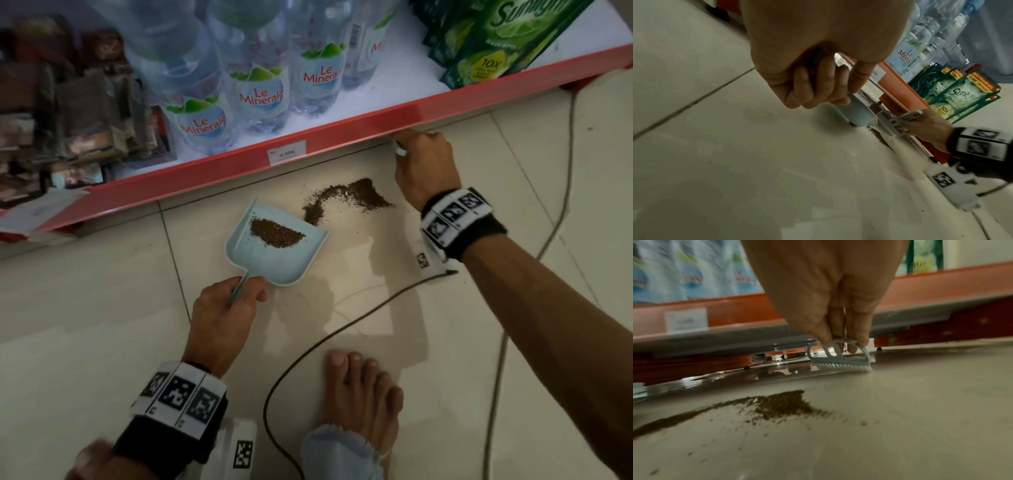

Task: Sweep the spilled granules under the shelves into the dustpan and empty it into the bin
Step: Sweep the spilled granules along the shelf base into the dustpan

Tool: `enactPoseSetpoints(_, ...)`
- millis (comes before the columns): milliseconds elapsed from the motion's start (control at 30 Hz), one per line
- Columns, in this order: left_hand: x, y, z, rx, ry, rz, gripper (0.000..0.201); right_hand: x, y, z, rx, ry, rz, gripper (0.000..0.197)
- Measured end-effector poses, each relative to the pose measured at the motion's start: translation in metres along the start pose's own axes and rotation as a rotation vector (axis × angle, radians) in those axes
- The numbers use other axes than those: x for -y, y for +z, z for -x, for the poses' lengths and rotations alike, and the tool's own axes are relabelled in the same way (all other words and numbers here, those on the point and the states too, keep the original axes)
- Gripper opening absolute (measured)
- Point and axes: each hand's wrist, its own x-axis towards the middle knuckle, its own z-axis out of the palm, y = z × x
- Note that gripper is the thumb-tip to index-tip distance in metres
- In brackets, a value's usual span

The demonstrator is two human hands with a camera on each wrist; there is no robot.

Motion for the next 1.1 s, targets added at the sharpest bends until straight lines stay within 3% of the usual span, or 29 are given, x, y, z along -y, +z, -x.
enactPoseSetpoints(100,-0.002,0.0,-0.002,-0.01,0.024,0.014,0.034,0.022,0.023,-0.013,0.061,-0.038,-0.077,0.028)
enactPoseSetpoints(267,-0.001,-0.004,-0.006,-0.03,0.049,0.032,0.036,0.051,0.016,-0.003,0.364,-0.437,-0.219,0.045)
enactPoseSetpoints(333,0.004,-0.008,-0.006,-0.042,0.031,0.044,0.036,0.045,0.0,0.004,0.429,-0.533,-0.236,0.042)
enactPoseSetpoints(433,0.013,-0.012,-0.002,-0.04,0.015,0.046,0.036,0.022,-0.021,0.013,0.341,-0.478,-0.236,0.03)
enactPoseSetpoints(567,0.019,-0.016,0.004,-0.035,-0.013,0.066,0.036,0.005,-0.02,0.017,0.09,-0.225,-0.099,0.037)
enactPoseSetpoints(700,0.019,-0.016,0.004,-0.021,-0.013,0.035,0.036,0.022,0.011,0.006,0.058,-0.067,-0.121,0.046)
enactPoseSetpoints(800,0.018,-0.018,0.004,-0.029,-0.002,0.012,0.035,0.048,0.029,-0.002,0.217,-0.163,-0.169,0.053)
enactPoseSetpoints(933,0.02,-0.023,0.005,-0.045,-0.009,0.029,0.034,0.068,0.021,0.006,0.382,-0.492,-0.249,0.062)
enactPoseSetpoints(1033,0.022,-0.027,0.007,-0.061,-0.02,0.059,0.034,0.053,-0.003,0.015,0.45,-0.571,-0.201,0.049)
enactPoseSetpoints(1100,0.026,-0.028,0.008,-0.071,-0.016,0.074,0.034,0.039,-0.018,0.02,0.379,-0.542,-0.233,0.037)
